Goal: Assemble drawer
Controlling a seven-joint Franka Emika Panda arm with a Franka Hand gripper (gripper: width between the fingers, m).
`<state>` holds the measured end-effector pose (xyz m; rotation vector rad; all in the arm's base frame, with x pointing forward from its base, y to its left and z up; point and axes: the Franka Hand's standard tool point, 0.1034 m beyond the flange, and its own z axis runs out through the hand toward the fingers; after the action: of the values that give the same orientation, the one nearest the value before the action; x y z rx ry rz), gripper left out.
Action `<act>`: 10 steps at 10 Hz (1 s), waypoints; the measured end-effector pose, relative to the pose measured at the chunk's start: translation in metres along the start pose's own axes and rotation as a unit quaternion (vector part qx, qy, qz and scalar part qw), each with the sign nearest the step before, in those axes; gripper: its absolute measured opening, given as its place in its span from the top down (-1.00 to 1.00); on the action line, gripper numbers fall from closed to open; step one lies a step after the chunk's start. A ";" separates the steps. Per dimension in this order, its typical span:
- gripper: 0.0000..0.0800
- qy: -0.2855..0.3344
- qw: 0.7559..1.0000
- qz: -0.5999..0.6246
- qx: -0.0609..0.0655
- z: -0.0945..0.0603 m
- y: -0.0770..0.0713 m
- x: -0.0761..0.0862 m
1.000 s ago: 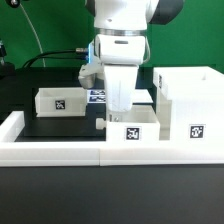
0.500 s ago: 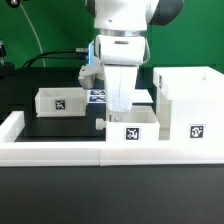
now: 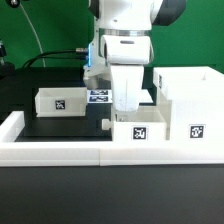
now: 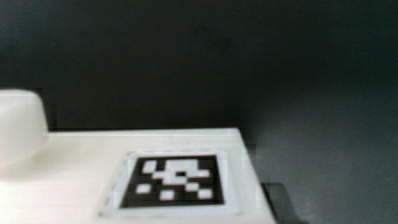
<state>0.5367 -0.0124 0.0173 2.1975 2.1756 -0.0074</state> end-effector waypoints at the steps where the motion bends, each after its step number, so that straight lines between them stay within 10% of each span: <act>1: 0.89 0.000 1.000 0.001 0.000 0.000 0.000 -0.001; 10: 0.89 0.002 1.000 0.016 0.004 0.005 -0.003 0.004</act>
Offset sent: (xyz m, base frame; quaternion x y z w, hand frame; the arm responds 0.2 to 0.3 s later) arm 0.0000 0.0000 0.0000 0.0000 0.0000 0.0000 1.0000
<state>0.5338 -0.0084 0.0121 2.2389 2.1451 -0.0106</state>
